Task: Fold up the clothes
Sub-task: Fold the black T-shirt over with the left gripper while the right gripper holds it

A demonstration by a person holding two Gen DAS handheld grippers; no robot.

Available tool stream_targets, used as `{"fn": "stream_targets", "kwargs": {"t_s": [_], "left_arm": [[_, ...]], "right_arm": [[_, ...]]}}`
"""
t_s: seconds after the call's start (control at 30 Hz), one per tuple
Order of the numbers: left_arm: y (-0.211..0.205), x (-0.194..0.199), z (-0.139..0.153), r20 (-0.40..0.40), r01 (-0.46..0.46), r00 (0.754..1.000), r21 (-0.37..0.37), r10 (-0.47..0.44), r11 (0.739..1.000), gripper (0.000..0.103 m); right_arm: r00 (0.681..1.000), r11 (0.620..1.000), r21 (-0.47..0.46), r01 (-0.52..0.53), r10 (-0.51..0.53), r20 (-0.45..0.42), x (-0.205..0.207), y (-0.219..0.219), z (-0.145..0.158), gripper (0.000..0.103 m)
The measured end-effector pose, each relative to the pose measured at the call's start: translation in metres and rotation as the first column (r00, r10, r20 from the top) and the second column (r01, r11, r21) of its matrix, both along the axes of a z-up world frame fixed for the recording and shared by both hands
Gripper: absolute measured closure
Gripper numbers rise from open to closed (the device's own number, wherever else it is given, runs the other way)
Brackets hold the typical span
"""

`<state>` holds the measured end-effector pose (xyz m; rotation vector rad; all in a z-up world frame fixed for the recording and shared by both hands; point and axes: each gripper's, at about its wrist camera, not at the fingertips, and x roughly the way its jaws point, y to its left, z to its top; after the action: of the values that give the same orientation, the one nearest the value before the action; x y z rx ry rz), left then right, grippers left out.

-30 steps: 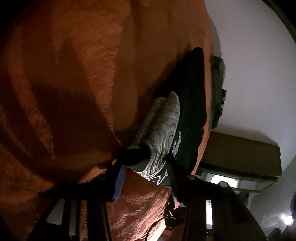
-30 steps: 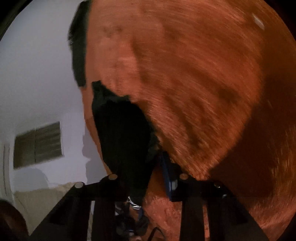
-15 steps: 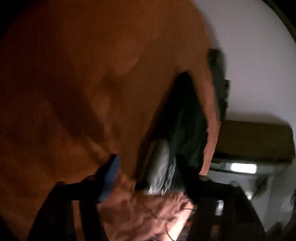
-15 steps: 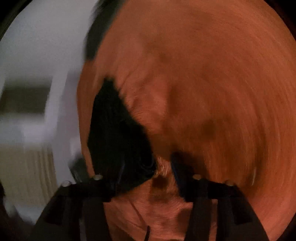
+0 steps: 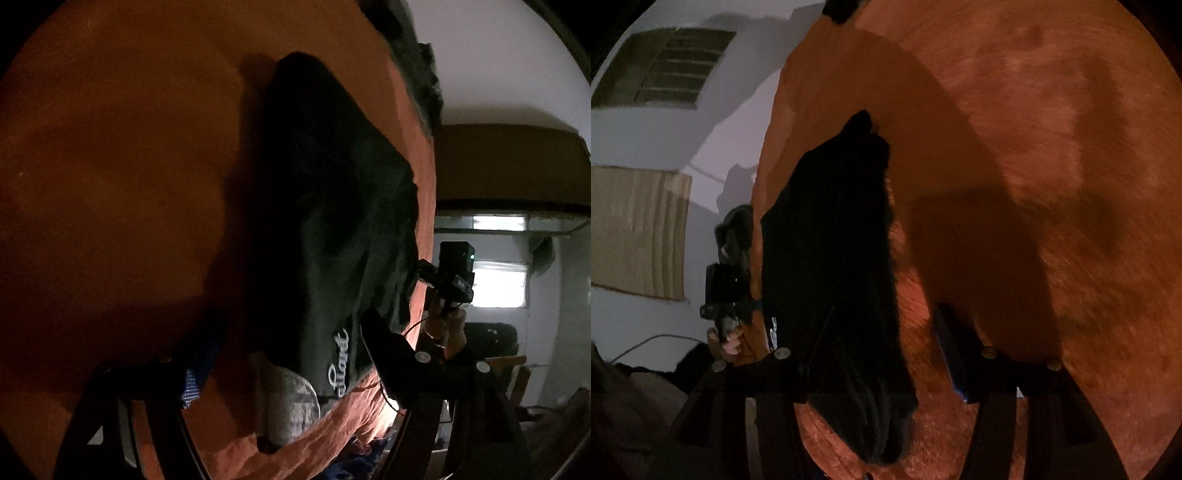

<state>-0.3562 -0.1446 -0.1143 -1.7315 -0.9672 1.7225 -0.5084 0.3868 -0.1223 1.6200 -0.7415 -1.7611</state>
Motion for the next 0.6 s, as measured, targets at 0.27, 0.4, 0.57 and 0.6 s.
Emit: {"fn": "stream_targets", "kwargs": {"t_s": [0.27, 0.4, 0.57, 0.6], "left_arm": [[-0.006, 0.018, -0.001, -0.002, -0.004, 1.0, 0.055, 0.004, 0.998, 0.028], [-0.004, 0.031, 0.008, -0.039, -0.005, 0.999, 0.067, 0.008, 0.998, 0.057], [-0.015, 0.031, -0.009, 0.034, -0.009, 0.999, 0.078, 0.006, 0.997, 0.055], [-0.018, 0.031, -0.014, 0.06, -0.023, 0.998, 0.095, 0.017, 0.995, 0.054]], "right_arm": [[0.997, 0.997, -0.01, -0.071, 0.071, 0.027, -0.007, -0.011, -0.006, 0.047], [0.997, 0.995, -0.067, -0.075, 0.076, 0.021, -0.001, -0.01, -0.003, 0.058], [0.994, 0.995, 0.023, -0.102, 0.101, 0.033, -0.003, -0.007, -0.007, 0.06], [0.994, 0.995, 0.021, -0.102, 0.101, 0.04, -0.004, -0.006, -0.008, 0.06]]}}
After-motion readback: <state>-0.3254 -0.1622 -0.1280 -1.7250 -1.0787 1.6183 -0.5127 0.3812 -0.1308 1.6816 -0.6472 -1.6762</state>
